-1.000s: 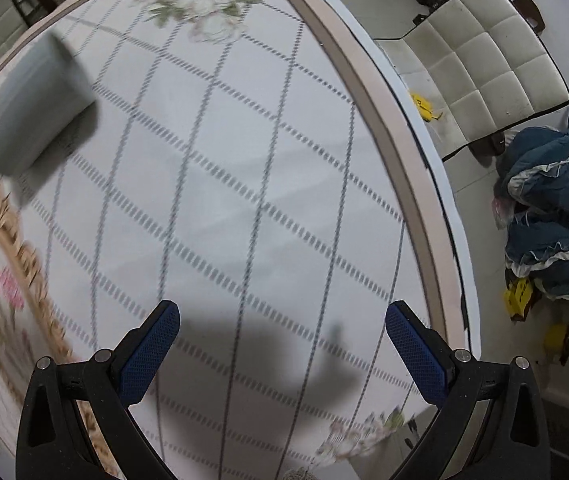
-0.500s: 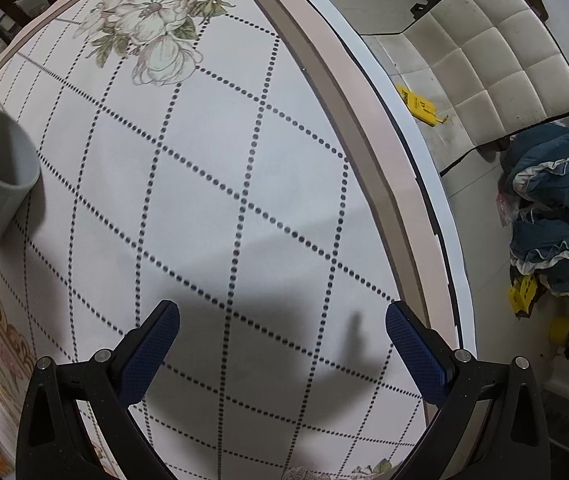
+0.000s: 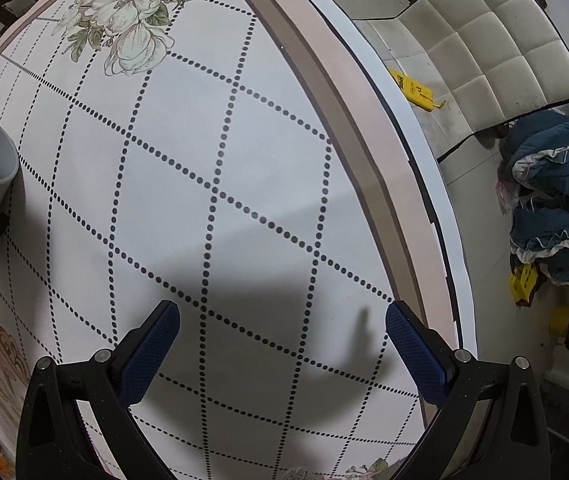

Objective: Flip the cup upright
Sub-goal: 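Close the left tool around the grey mug and lift it, then carry the held grey mug with the left tool toward the right tool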

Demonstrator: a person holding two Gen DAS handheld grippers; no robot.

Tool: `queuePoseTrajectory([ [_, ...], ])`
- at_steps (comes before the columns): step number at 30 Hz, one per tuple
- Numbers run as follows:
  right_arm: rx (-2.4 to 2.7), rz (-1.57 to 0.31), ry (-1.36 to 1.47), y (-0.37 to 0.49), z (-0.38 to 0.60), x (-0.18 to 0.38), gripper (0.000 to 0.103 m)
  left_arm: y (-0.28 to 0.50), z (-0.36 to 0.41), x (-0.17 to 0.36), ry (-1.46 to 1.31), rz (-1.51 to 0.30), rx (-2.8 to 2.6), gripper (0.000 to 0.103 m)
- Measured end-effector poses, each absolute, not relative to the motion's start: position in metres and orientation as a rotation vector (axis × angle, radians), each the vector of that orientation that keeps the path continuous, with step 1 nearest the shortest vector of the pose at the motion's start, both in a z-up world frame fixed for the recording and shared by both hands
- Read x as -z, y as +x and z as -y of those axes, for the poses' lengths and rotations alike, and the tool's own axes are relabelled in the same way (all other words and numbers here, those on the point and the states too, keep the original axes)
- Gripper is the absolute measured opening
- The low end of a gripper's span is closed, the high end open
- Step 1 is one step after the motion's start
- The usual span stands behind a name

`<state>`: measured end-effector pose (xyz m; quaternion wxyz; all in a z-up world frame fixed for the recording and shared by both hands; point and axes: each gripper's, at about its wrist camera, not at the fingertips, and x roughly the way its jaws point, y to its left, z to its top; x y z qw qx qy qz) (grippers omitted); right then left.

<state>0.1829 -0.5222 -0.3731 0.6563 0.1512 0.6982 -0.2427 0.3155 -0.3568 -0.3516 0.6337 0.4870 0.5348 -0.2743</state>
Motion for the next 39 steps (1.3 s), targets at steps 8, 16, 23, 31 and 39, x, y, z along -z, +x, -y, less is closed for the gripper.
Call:
queuePoseTrajectory([
  [8, 0.543, -1.556, 0.336, 0.176, 0.515, 0.359, 0.103, 0.311, 0.344, 0.328, 0.994, -1.242, 0.578, 0.084],
  [16, 0.521, -1.525, 0.324, 0.164, 0.492, 0.337, 0.103, 0.294, 0.313, 0.287, 0.794, -1.314, 0.531, 0.084],
  [23, 0.506, -1.518, 0.309, 0.138, 0.46, 0.319, 0.103, 0.254, 0.26, 0.267, 0.539, -1.456, 0.44, 0.084],
  [31, 0.487, -1.553, 0.306, 0.099, 0.41, 0.315, 0.103, 0.181, 0.169, 0.284, 0.167, -1.643, 0.305, 0.084],
  [39, 0.43, -1.611, 0.216, 0.079, 0.349, 0.332, 0.103, 0.142, 0.096, 0.321, -0.113, -1.716, 0.164, 0.084],
])
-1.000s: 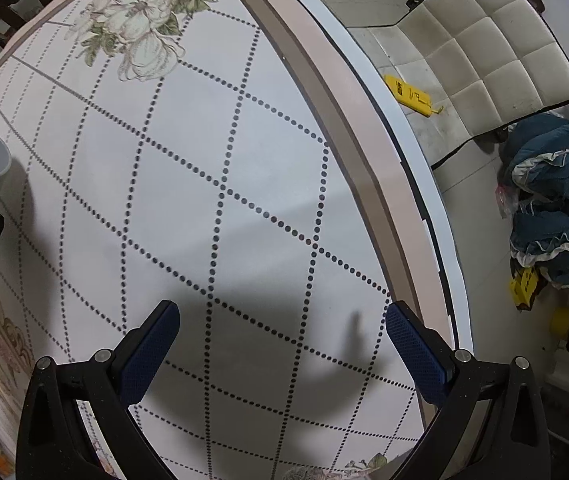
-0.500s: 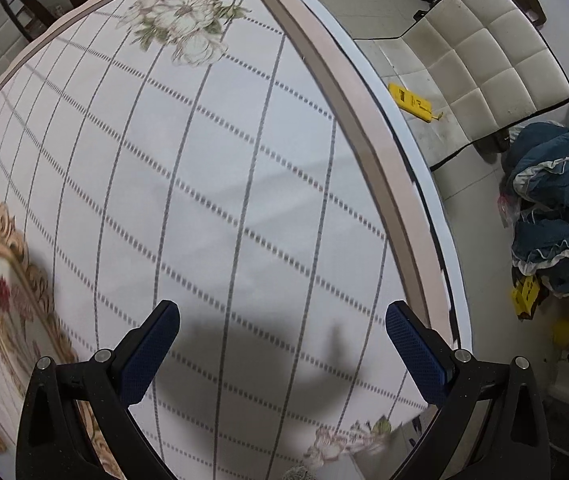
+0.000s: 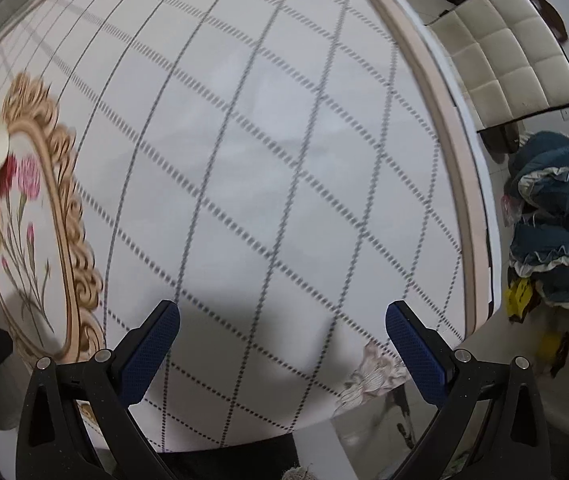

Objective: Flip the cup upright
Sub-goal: 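Carry the held grey mug with the left tool toward the right tool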

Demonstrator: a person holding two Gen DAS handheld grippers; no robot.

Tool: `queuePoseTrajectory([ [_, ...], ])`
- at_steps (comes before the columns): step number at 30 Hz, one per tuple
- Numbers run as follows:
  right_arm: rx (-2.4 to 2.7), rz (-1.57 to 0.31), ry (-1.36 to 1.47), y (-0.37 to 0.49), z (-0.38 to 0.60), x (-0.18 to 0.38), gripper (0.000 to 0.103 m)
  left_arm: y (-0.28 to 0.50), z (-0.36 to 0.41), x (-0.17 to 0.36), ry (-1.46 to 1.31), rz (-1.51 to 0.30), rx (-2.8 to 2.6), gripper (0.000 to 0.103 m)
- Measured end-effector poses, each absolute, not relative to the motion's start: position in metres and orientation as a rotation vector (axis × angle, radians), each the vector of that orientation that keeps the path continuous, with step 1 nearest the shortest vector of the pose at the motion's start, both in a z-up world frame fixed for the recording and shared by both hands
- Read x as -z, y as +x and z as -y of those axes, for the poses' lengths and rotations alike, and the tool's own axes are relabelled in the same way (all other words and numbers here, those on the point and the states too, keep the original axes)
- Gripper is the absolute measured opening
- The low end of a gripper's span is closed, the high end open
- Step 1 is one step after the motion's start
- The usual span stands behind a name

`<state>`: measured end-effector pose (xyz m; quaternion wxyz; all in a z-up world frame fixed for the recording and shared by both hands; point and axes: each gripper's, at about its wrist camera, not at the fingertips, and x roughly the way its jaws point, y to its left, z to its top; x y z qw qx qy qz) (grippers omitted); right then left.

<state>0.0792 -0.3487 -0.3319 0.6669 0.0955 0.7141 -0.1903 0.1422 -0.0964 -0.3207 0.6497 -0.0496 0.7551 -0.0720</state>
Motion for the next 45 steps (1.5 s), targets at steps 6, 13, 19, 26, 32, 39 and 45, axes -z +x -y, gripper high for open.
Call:
queuePoseTrajectory([
  [6, 0.408, -1.632, 0.162, 0.078, 0.318, 0.34, 0.103, 0.129, 0.07, 0.346, -0.187, -1.692, 0.083, 0.084],
  [13, 0.407, -1.631, 0.14, 0.071, 0.306, 0.337, 0.103, 0.122, 0.079, 0.357, -0.151, -1.679, 0.103, 0.084],
  [19, 0.413, -1.626, 0.148, 0.064, 0.305, 0.332, 0.103, 0.12, 0.097, 0.355, -0.103, -1.664, 0.118, 0.088],
  [26, 0.412, -1.624, 0.158, 0.067, 0.319, 0.329, 0.103, 0.14, 0.115, 0.341, -0.088, -1.651, 0.125, 0.098],
  [32, 0.395, -1.618, 0.161, 0.064, 0.325, 0.327, 0.103, 0.147, 0.114, 0.321, -0.11, -1.636, 0.137, 0.098],
  [39, 0.387, -1.6, 0.169, 0.068, 0.324, 0.32, 0.103, 0.15, 0.092, 0.266, -0.115, -1.543, 0.107, 0.098],
  [45, 0.358, -1.578, 0.189, 0.07, 0.314, 0.31, 0.103, 0.147, 0.054, 0.234, 0.058, -1.38, -0.029, 0.098],
])
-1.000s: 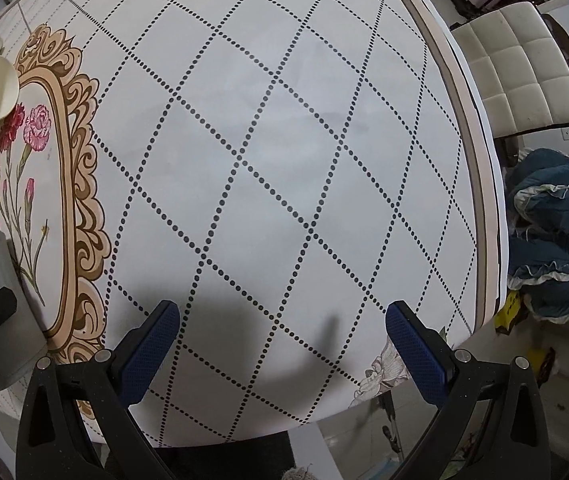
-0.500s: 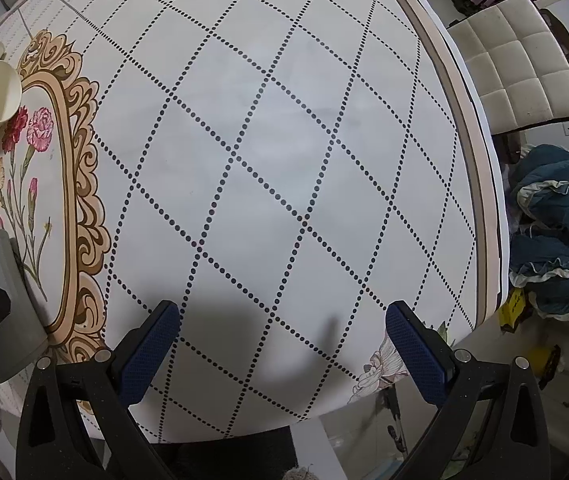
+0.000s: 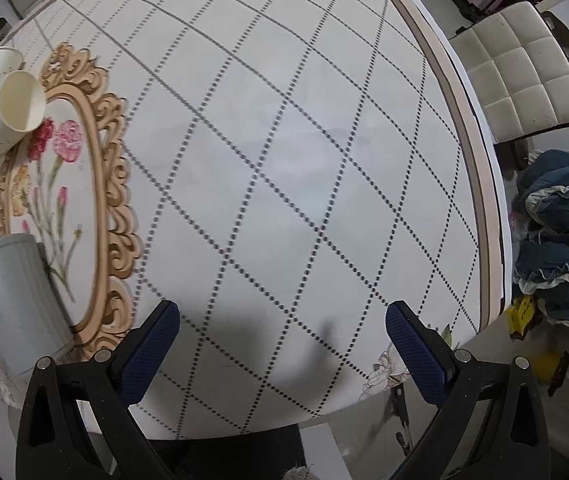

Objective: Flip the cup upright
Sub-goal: 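Grasp the grey mug with the right tool while the left tool releases it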

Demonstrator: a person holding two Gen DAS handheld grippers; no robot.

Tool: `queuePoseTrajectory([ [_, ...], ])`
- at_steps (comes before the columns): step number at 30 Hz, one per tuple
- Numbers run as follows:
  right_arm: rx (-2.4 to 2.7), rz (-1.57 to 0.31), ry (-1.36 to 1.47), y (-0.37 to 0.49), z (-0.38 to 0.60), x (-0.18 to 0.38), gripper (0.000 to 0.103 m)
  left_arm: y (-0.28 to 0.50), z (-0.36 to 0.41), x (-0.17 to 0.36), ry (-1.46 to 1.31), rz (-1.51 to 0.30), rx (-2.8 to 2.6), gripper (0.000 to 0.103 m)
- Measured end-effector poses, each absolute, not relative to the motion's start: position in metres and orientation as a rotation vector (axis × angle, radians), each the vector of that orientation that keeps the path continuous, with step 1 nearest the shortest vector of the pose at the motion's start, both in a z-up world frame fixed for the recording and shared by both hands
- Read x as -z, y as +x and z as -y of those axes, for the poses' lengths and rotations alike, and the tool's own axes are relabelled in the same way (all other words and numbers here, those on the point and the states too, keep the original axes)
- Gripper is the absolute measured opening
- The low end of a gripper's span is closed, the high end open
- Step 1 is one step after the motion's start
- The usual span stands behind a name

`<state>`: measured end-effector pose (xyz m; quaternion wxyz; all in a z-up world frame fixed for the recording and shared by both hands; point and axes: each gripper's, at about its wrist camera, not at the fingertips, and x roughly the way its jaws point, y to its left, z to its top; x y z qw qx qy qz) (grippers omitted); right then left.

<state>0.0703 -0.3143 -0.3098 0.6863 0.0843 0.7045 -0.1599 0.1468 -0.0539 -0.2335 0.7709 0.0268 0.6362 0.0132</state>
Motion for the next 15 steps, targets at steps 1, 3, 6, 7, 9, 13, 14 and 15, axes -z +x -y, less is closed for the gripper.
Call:
queuePoseTrajectory([
  [1, 0.341, -1.573, 0.19, 0.072, 0.31, 0.307, 0.103, 0.147, 0.043, 0.233, 0.086, -1.359, -0.056, 0.098],
  [3, 0.307, -1.564, 0.191, 0.076, 0.298, 0.301, 0.103, 0.145, 0.026, 0.239, 0.121, -1.346, -0.108, 0.098],
  [6, 0.241, -1.548, 0.175, 0.085, 0.275, 0.29, 0.103, 0.136, -0.002, 0.253, 0.146, -1.369, -0.169, 0.098],
  [7, 0.211, -1.542, 0.165, 0.088, 0.264, 0.285, 0.103, 0.133, -0.012, 0.26, 0.146, -1.382, -0.184, 0.098],
  [9, 0.158, -1.531, 0.145, 0.095, 0.242, 0.277, 0.103, 0.125, -0.024, 0.27, 0.142, -1.401, -0.206, 0.098],
  [13, 0.046, -1.511, 0.078, 0.109, 0.192, 0.266, 0.103, 0.113, -0.046, 0.289, 0.116, -1.437, -0.258, 0.098],
  [14, 0.028, -1.512, 0.066, 0.111, 0.183, 0.266, 0.103, 0.109, -0.051, 0.293, 0.108, -1.442, -0.269, 0.098],
  [15, -0.001, -1.513, 0.046, 0.115, 0.167, 0.266, 0.102, 0.107, -0.055, 0.293, 0.101, -1.443, -0.276, 0.098],
])
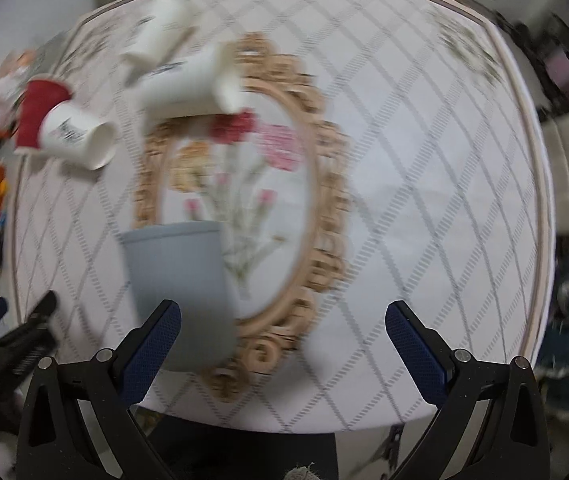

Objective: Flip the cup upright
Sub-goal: 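Grasp the grey mug with the right tool while the left tool releases it, then rotate the held grey mug with the right tool until its opening faces up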

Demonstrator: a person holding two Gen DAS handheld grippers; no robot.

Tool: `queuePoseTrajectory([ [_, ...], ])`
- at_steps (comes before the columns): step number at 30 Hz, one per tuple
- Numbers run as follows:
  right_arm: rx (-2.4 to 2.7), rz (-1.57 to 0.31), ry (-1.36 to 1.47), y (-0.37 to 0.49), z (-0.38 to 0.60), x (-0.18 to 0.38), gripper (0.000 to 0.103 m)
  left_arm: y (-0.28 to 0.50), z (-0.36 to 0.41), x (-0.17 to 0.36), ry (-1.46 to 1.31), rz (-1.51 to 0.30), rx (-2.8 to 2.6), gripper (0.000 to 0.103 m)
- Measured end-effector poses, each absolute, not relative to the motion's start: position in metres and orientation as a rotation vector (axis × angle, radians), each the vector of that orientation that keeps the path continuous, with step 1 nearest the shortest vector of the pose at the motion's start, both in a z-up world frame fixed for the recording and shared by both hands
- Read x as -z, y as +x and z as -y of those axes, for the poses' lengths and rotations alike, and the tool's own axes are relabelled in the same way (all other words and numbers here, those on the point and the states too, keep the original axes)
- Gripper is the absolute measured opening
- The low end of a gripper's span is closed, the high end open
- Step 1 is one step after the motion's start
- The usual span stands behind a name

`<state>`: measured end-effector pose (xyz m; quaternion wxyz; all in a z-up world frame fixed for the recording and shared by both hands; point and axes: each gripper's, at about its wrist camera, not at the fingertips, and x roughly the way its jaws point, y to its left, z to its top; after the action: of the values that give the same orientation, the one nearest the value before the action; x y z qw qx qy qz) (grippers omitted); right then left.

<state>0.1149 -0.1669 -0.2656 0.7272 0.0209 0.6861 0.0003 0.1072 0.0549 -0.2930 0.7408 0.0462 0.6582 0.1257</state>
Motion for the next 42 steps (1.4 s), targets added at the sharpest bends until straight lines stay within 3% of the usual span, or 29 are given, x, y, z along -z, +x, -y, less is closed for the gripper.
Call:
queuePoseTrajectory([
  [8, -0.093, -1.555, -0.058, 0.128, 0.107, 0.287, 0.099, 0.104, -0.079, 0.308, 0.024, -1.452, -0.285, 0.103],
  [17, -0.085, -1.67, -0.084, 0.136, 0.089, 0.326, 0.084, 0.101, -0.095, 0.322, -0.038, -1.494, -0.268, 0.103],
  [23, -0.066, -1.682, -0.075, 0.138, 0.092, 0.337, 0.084, 0.101, -0.096, 0.328, -0.039, -1.513, -0.249, 0.103],
  [33, -0.064, -1.631, 0.059, 0.131, 0.13, 0.331, 0.084, 0.104, -0.085, 0.322, -0.011, -1.515, -0.208, 0.103],
  [42, -0.018, -1.437, 0.196, 0.121, 0.176, 0.286, 0.084, 0.114, -0.072, 0.319, 0.002, -1.546, -0.151, 0.103],
])
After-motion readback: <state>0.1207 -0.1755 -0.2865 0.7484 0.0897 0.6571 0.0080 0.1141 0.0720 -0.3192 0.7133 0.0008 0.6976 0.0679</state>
